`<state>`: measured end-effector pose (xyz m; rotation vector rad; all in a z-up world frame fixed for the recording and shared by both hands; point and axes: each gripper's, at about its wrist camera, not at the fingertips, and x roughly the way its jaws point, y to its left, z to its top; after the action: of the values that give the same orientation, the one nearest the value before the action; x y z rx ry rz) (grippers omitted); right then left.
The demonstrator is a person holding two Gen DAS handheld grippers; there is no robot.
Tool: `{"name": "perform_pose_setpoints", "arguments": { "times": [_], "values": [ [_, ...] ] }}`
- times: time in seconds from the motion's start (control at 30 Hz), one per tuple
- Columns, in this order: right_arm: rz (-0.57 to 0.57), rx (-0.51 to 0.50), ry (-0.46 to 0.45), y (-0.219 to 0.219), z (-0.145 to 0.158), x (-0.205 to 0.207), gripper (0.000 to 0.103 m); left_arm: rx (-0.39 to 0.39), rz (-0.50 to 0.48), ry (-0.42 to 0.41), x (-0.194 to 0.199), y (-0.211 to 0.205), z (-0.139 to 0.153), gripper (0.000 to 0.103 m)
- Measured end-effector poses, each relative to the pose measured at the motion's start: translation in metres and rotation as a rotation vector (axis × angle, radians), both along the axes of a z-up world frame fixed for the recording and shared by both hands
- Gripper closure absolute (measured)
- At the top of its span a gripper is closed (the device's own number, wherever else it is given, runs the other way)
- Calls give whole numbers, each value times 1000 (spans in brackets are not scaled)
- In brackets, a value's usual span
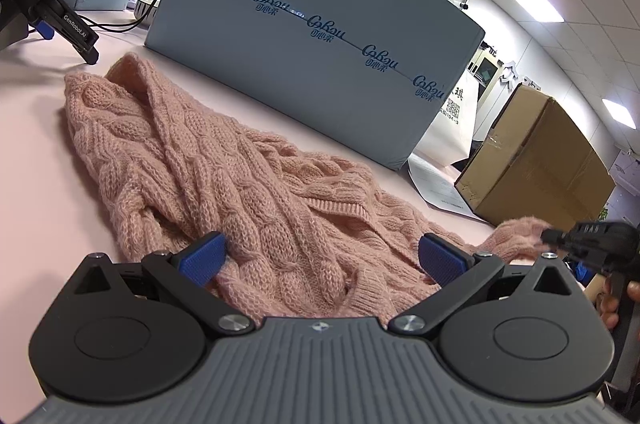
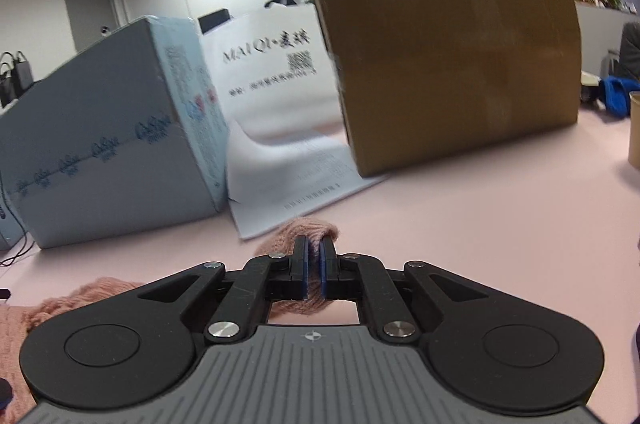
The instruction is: Fold clothes
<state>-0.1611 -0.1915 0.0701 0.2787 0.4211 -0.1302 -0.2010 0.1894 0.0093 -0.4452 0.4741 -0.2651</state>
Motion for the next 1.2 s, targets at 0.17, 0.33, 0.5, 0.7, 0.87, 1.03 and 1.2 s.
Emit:
{"name": "perform_pose_setpoints", "arguments": {
  "times": [0.17, 0.33, 0.5, 0.7, 0.87, 1.03, 1.2],
  "values": [
    [76, -19, -34, 30, 17, 5, 98, -5, 1, -1, -1, 1, 0, 0],
    [153, -33, -59, 62, 29, 10, 98, -12, 1, -1, -3, 1, -1, 0],
    [231, -50, -68, 96, 36, 16, 98, -26, 2, -3, -4, 4, -1, 0],
    [321, -74, -72, 137, 42, 23, 98, -50, 4, -4, -6, 7, -1, 0],
    [395, -89, -38, 164, 37, 29, 98, -77, 2, -7, -8, 11, -1, 0],
    [442, -92, 5, 181, 26, 35, 98, -98, -1, -7, -10, 13, -2, 0],
    [485, -57, 62, 188, 11, 42, 98, -96, -2, -6, -9, 13, -2, 0]
  ]
}}
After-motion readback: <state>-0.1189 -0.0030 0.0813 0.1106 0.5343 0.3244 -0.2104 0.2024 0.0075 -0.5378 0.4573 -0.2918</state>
